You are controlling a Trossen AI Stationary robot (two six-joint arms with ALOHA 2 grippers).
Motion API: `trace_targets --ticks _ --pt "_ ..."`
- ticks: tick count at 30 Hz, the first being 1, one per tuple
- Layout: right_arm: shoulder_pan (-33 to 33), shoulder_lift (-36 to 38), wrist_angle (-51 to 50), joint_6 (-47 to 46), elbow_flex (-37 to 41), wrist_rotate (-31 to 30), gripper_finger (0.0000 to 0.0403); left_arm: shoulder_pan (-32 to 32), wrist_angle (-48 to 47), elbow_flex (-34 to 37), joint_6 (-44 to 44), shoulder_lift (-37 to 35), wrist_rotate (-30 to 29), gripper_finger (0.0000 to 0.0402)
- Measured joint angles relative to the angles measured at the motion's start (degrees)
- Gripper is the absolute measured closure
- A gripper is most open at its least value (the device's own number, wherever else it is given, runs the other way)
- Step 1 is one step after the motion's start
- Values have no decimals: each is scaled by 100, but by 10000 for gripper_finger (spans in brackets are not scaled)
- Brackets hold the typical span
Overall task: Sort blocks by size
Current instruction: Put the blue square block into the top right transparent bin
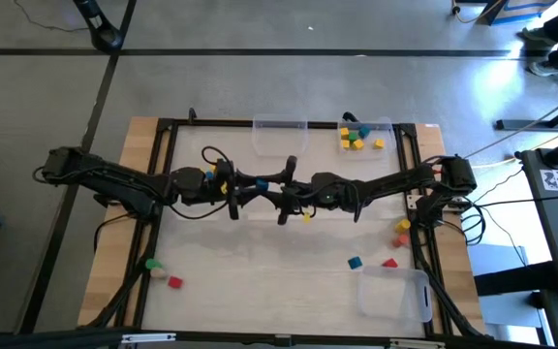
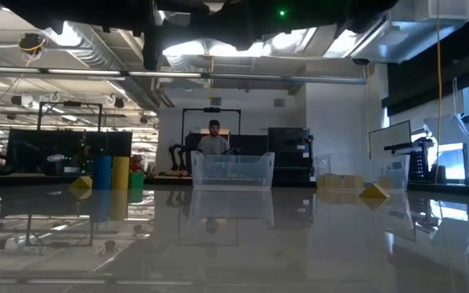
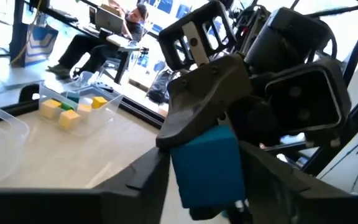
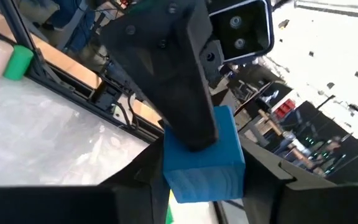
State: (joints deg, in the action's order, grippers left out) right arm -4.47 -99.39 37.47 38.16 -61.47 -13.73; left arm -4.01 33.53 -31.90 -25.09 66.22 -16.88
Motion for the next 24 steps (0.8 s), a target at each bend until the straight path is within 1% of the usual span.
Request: trace_targets --ticks 3,5,8,10,13,16,20,24 --pt "-2 0 -12 -182 0 21 259 0 -31 0 218 -6 42 193" --pt "-7 16 -80 -223 0 -42 267 2 -113 0 488 -85 42 177" --pt "-9 166 -380 -423 0 -170 270 7 -527 -1 855 -371 21 165" --pt "-7 324 -703 -738 0 -181 270 4 -1017 -1 1041 -613 -19 163" --pt "-9 612 -1306 -1157 0 -335 267 9 -1824 0 1181 -900 -48 163" --pt "-7 907 -2041 -1398 -4 -737 270 7 -2623 0 1105 -1082 -46 163" --pt "164 1267 -3086 -1646 -4 -1409 268 4 -3539 1 791 -1093 -42 163" --pt "572 1581 -4126 -2080 -4 -1693 268 6 -4039 2 666 -946 -42 163"
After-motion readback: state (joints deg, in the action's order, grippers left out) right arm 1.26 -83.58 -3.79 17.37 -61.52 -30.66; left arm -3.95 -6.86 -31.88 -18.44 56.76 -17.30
